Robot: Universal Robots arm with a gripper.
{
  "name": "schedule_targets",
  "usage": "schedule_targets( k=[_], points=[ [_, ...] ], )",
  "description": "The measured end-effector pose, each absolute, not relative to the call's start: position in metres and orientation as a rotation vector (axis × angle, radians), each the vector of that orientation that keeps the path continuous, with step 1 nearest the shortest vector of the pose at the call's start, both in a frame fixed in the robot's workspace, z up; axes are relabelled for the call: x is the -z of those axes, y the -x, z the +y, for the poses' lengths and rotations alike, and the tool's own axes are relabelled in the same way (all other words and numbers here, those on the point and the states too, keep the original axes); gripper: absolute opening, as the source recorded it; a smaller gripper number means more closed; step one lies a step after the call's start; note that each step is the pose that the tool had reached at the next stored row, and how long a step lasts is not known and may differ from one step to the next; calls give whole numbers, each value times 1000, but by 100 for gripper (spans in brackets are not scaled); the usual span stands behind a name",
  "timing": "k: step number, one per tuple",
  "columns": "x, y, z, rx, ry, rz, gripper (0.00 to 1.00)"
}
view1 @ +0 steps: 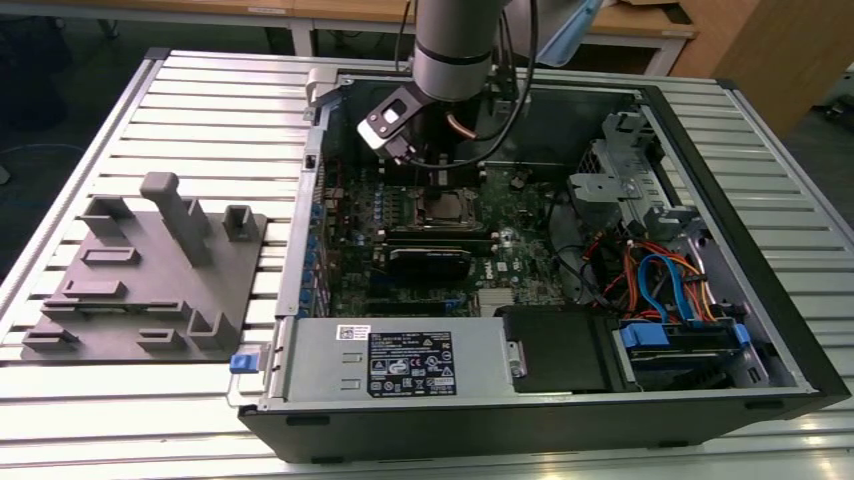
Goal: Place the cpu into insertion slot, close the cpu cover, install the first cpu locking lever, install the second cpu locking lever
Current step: 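Close the cpu cover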
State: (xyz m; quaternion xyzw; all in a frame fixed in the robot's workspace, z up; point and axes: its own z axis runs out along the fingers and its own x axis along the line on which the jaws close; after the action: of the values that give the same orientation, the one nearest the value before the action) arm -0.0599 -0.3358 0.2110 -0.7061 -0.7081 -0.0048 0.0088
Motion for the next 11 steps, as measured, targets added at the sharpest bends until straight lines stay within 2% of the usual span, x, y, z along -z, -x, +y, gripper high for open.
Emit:
schedule_targets(
  k=[11],
  points=[
    [-200,63,-336,15,2197,-2220,10]
  ],
)
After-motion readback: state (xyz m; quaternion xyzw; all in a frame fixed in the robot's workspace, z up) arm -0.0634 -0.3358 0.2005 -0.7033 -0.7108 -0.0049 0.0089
